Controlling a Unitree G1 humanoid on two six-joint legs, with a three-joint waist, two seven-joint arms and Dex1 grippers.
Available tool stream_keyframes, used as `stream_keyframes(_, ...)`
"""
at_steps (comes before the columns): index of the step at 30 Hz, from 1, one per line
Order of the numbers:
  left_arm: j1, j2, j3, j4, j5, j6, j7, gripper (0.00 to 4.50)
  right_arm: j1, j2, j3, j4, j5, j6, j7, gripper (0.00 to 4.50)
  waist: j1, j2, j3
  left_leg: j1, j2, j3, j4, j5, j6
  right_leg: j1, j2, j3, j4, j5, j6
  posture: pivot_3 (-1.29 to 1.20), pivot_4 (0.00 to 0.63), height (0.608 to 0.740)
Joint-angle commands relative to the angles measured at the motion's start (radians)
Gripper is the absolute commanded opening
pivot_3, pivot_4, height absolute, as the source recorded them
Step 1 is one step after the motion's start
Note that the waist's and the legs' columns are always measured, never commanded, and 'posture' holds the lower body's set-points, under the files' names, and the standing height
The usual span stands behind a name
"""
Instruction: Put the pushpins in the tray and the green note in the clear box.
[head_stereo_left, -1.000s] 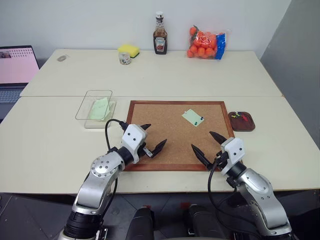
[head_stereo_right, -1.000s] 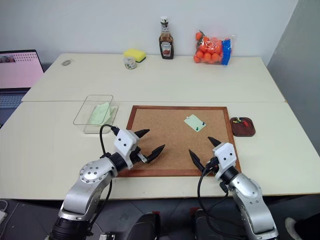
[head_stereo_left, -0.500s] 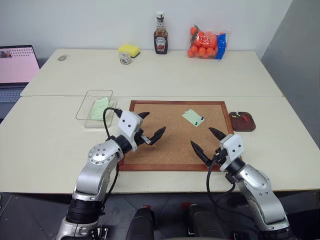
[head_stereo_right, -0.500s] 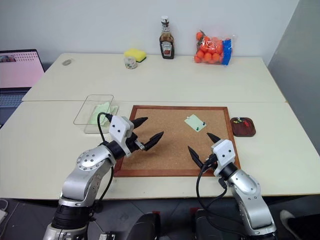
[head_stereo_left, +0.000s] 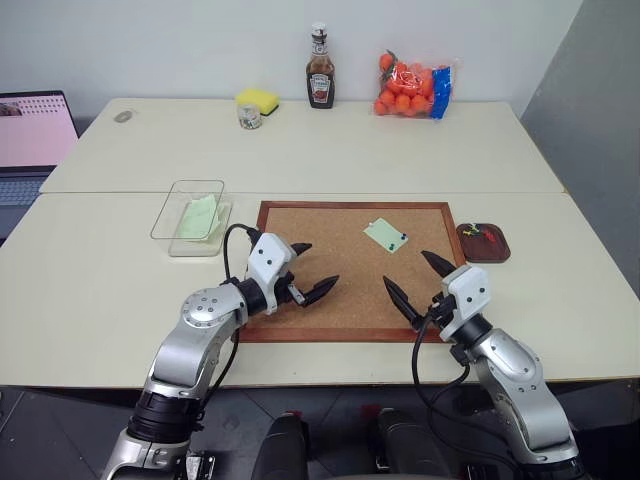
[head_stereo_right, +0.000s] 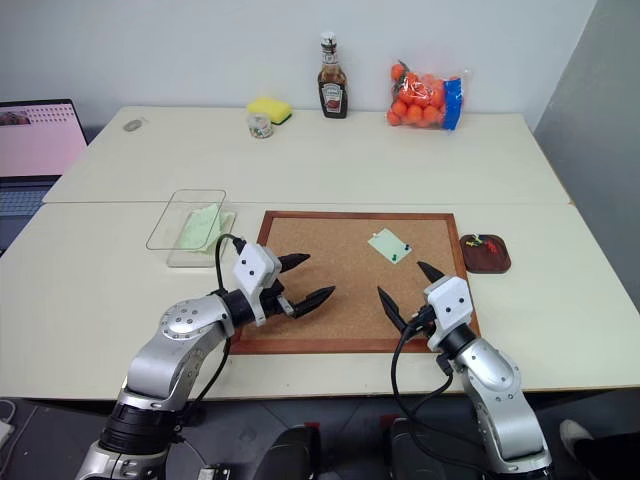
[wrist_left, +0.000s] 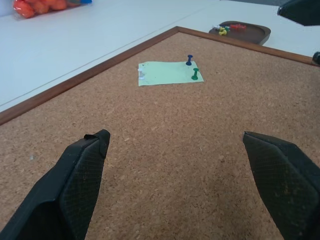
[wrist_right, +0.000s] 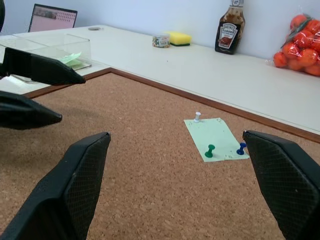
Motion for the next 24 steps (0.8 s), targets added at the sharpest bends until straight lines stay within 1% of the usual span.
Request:
stream_keyframes(1, -0.005, 0.005, -0.003, 0.001, 0.025, -0.021, 0.013, 4.50, -0.062, 0.008, -0.029, -0.065, 0.046, 0.072, -0.019, 4.49, -0.001, 0.000, 0.000, 0.000, 0.000, 0.000, 0.000, 0.000, 0.000, 0.000, 0.000, 0.000, 0.000, 0.000, 0.000, 0.00, 0.150, 0.740)
stream_keyframes(7, -0.004, -0.008, -0.013, 0.041, 0.060, -0.034, 0.042, 4.50, -0.229, 0.006, -0.048, -0.014, 0.061, 0.247, -0.051, 4.49, -0.001, 0.000, 0.000, 0.000, 0.000, 0.000, 0.000, 0.000, 0.000, 0.000, 0.000, 0.000, 0.000, 0.000, 0.000, 0.00, 0.150, 0.740)
stream_keyframes(9, -0.011, -0.009, -0.015, 0.054, 0.071, -0.045, 0.046, 4.15, -0.263, 0.000, -0.035, 0.010, 0.046, 0.269, -0.049, 4.50, 0.000, 0.000, 0.000, 0.000, 0.000, 0.000, 0.000, 0.000, 0.000, 0.000, 0.000, 0.000, 0.000, 0.000, 0.000, 0.00, 0.150, 0.740)
stream_keyframes(10, -0.015, -0.009, -0.017, 0.059, 0.075, -0.048, 0.047, 4.07, -0.276, -0.003, -0.031, 0.017, 0.045, 0.281, -0.046, 4.50, 0.000, 0.000, 0.000, 0.000, 0.000, 0.000, 0.000, 0.000, 0.000, 0.000, 0.000, 0.000, 0.000, 0.000, 0.000, 0.00, 0.150, 0.740)
stream_keyframes(11, -0.018, -0.009, -0.018, 0.065, 0.078, -0.050, 0.046, 3.89, -0.290, -0.004, -0.025, 0.026, 0.046, 0.293, -0.040, 4.50, 0.000, 0.000, 0.000, 0.000, 0.000, 0.000, 0.000, 0.000, 0.000, 0.000, 0.000, 0.000, 0.000, 0.000, 0.000, 0.00, 0.150, 0.740)
stream_keyframes(18, -0.021, -0.001, -0.039, 0.098, 0.100, -0.043, 0.026, 2.45, -0.392, 0.014, 0.013, 0.098, 0.044, 0.354, -0.024, 4.50, -0.001, 0.000, 0.000, -0.001, 0.000, 0.000, 0.000, 0.000, 0.000, -0.001, 0.000, 0.000, 0.000, 0.000, 0.000, 0.00, 0.150, 0.740)
stream_keyframes(21, -0.021, -0.004, -0.046, 0.112, 0.117, -0.065, 0.029, 1.87, -0.459, 0.040, 0.017, 0.171, 0.047, 0.368, -0.030, 4.50, -0.001, 0.000, 0.000, -0.001, 0.000, 0.000, 0.000, 0.000, 0.000, -0.001, 0.000, 0.000, 0.000, 0.000, 0.000, 0.00, 0.150, 0.740)
stream_keyframes(22, -0.021, -0.005, -0.047, 0.117, 0.121, -0.071, 0.032, 1.74, -0.476, 0.049, 0.014, 0.194, 0.051, 0.370, -0.033, 4.50, -0.002, 0.000, 0.000, -0.001, 0.000, 0.000, 0.000, 0.000, 0.000, -0.001, 0.000, 0.000, 0.000, 0.000, 0.000, 0.00, 0.150, 0.740)
stream_keyframes(24, -0.023, -0.008, -0.048, 0.129, 0.128, -0.080, 0.036, 1.30, -0.514, 0.067, 0.009, 0.256, 0.047, 0.360, -0.038, 4.50, -0.002, 0.000, 0.000, 0.000, 0.000, 0.000, 0.000, 0.000, 0.000, -0.001, 0.000, 0.000, 0.001, 0.000, -0.001, 0.00, 0.150, 0.740)
